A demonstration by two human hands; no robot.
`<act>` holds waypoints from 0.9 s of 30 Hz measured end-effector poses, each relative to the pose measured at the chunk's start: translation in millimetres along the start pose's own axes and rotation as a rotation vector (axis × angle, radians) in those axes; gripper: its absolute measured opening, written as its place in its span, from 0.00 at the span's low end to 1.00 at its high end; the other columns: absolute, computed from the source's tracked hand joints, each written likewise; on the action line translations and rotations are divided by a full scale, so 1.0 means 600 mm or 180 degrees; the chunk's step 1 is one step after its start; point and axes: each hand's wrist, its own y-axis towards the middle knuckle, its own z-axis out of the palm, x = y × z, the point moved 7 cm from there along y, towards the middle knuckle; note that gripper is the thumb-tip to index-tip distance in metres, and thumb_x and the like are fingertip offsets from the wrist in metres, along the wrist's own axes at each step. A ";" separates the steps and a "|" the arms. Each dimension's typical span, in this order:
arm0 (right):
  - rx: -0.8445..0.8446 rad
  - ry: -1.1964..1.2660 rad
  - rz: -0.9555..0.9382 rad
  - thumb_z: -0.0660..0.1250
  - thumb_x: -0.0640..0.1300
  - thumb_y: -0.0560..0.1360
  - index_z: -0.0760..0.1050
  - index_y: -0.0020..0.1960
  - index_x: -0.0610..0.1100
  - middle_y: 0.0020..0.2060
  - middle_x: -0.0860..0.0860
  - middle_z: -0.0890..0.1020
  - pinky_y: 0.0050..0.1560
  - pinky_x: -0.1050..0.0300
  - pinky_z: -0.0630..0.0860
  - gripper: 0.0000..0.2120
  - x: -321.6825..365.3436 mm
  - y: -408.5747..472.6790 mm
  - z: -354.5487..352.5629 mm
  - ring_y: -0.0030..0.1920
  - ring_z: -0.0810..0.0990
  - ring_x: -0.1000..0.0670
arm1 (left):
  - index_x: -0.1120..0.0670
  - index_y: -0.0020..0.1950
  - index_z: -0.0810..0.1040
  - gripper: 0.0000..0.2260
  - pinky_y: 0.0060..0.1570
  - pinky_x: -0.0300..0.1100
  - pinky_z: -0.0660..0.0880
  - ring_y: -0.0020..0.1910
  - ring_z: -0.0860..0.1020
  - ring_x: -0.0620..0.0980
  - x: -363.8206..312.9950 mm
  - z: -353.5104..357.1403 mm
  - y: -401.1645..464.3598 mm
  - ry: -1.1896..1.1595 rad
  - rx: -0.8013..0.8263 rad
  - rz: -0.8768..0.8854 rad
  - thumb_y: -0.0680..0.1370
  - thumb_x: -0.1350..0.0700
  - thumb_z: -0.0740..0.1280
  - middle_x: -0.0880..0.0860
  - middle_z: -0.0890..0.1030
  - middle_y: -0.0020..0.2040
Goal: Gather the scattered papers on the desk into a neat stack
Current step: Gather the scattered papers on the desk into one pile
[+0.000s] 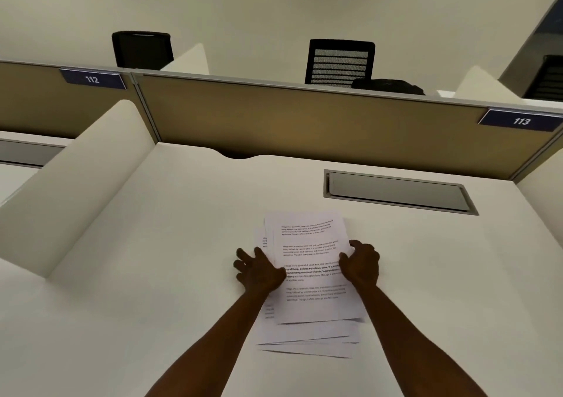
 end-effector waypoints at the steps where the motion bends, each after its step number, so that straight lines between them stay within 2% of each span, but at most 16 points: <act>1: 0.0065 -0.0210 0.0028 0.68 0.49 0.76 0.69 0.72 0.42 0.66 0.40 0.74 0.65 0.45 0.71 0.26 -0.003 -0.002 0.008 0.68 0.70 0.38 | 0.55 0.77 0.58 0.41 0.72 0.58 0.61 0.75 0.55 0.64 0.004 0.005 -0.002 -0.0054 -0.0066 -0.0022 0.71 0.41 0.72 0.63 0.49 0.78; 4: 0.0125 -0.0664 -0.0093 0.65 0.58 0.76 0.63 0.74 0.42 0.69 0.41 0.70 0.66 0.45 0.69 0.33 0.000 -0.009 0.029 0.70 0.66 0.39 | 0.54 0.79 0.55 0.43 0.72 0.57 0.62 0.75 0.55 0.63 0.011 0.014 -0.005 -0.0237 -0.0168 -0.0070 0.72 0.41 0.72 0.61 0.53 0.77; 7: 0.0109 -0.0824 -0.0269 0.66 0.63 0.73 0.62 0.75 0.41 0.71 0.42 0.68 0.66 0.45 0.68 0.39 0.007 -0.017 0.043 0.70 0.65 0.39 | 0.54 0.80 0.54 0.43 0.72 0.56 0.64 0.74 0.58 0.62 0.013 0.006 -0.004 -0.0809 -0.0309 -0.0143 0.72 0.45 0.74 0.60 0.56 0.76; 14: 0.0255 -0.0906 -0.0505 0.67 0.65 0.72 0.58 0.77 0.42 0.75 0.44 0.65 0.68 0.44 0.66 0.43 0.010 -0.036 0.070 0.73 0.61 0.40 | 0.55 0.81 0.53 0.45 0.72 0.54 0.67 0.75 0.66 0.59 0.004 0.003 0.004 -0.1734 -0.0228 -0.0074 0.72 0.48 0.76 0.59 0.63 0.76; 16: 0.0321 -0.0807 -0.0489 0.68 0.64 0.72 0.57 0.78 0.43 0.76 0.44 0.64 0.70 0.43 0.64 0.44 0.004 -0.040 0.075 0.75 0.59 0.40 | 0.55 0.81 0.54 0.44 0.72 0.55 0.69 0.73 0.69 0.59 0.009 0.008 0.008 -0.2364 -0.0004 -0.0296 0.72 0.50 0.76 0.59 0.67 0.76; 18: 0.0342 -0.0730 -0.0474 0.68 0.63 0.71 0.56 0.78 0.43 0.76 0.45 0.63 0.71 0.42 0.64 0.44 -0.001 -0.043 0.076 0.75 0.57 0.41 | 0.57 0.80 0.59 0.42 0.70 0.57 0.70 0.72 0.71 0.60 0.018 0.009 0.014 -0.2949 0.0194 -0.0660 0.72 0.52 0.77 0.60 0.68 0.76; 19: 0.0340 -0.0705 -0.0484 0.69 0.63 0.71 0.56 0.78 0.42 0.76 0.45 0.63 0.71 0.42 0.64 0.44 -0.003 -0.043 0.075 0.76 0.57 0.41 | 0.59 0.77 0.66 0.38 0.66 0.56 0.74 0.68 0.74 0.61 0.021 0.007 0.018 -0.3147 0.0287 -0.0757 0.71 0.54 0.78 0.61 0.72 0.73; 20: 0.0337 -0.0670 -0.0495 0.69 0.62 0.71 0.57 0.78 0.42 0.76 0.45 0.64 0.71 0.42 0.64 0.44 -0.004 -0.043 0.074 0.76 0.57 0.41 | 0.61 0.71 0.74 0.31 0.57 0.53 0.79 0.60 0.80 0.59 0.021 0.004 0.022 -0.3283 0.0377 -0.0779 0.70 0.55 0.78 0.60 0.78 0.66; 22: 0.0324 -0.0580 -0.0496 0.70 0.60 0.71 0.58 0.78 0.42 0.76 0.46 0.65 0.70 0.42 0.64 0.43 -0.007 -0.044 0.070 0.75 0.58 0.41 | 0.59 0.56 0.83 0.16 0.37 0.41 0.77 0.42 0.82 0.51 0.011 -0.006 0.018 -0.3302 0.0592 -0.0637 0.70 0.57 0.78 0.56 0.85 0.52; 23: 0.0315 -0.0538 -0.0488 0.71 0.59 0.71 0.58 0.77 0.42 0.75 0.46 0.66 0.70 0.42 0.64 0.43 -0.008 -0.044 0.069 0.75 0.59 0.42 | 0.56 0.52 0.83 0.12 0.32 0.38 0.75 0.38 0.82 0.47 0.004 -0.011 0.014 -0.3197 0.0644 -0.0485 0.70 0.57 0.78 0.54 0.85 0.49; 24: 0.0305 -0.0509 -0.0488 0.71 0.58 0.71 0.58 0.77 0.42 0.75 0.46 0.66 0.70 0.42 0.65 0.42 -0.009 -0.043 0.067 0.75 0.59 0.42 | 0.54 0.52 0.83 0.12 0.32 0.38 0.77 0.38 0.82 0.45 -0.007 -0.016 0.009 -0.3098 0.0658 -0.0286 0.70 0.57 0.78 0.52 0.85 0.50; 25: 0.0295 -0.0500 -0.0499 0.71 0.58 0.71 0.58 0.77 0.42 0.75 0.46 0.66 0.70 0.42 0.65 0.42 -0.010 -0.043 0.066 0.75 0.59 0.42 | 0.53 0.56 0.81 0.16 0.37 0.41 0.81 0.43 0.83 0.47 -0.021 -0.021 0.002 -0.2965 0.0624 -0.0049 0.70 0.56 0.78 0.52 0.85 0.53; 26: 0.0286 -0.0514 -0.0513 0.71 0.58 0.71 0.59 0.77 0.42 0.75 0.46 0.67 0.70 0.42 0.65 0.41 -0.010 -0.043 0.066 0.75 0.60 0.42 | 0.53 0.62 0.79 0.22 0.47 0.47 0.83 0.51 0.83 0.50 -0.036 -0.025 -0.006 -0.2739 0.0540 0.0220 0.70 0.55 0.79 0.53 0.83 0.59; 27: 0.0275 -0.0547 -0.0521 0.71 0.58 0.71 0.59 0.77 0.42 0.75 0.46 0.67 0.70 0.42 0.66 0.41 -0.011 -0.043 0.066 0.75 0.60 0.42 | 0.53 0.69 0.76 0.30 0.58 0.51 0.80 0.60 0.80 0.53 -0.052 -0.028 -0.020 -0.2412 0.0417 0.0506 0.69 0.53 0.79 0.53 0.79 0.65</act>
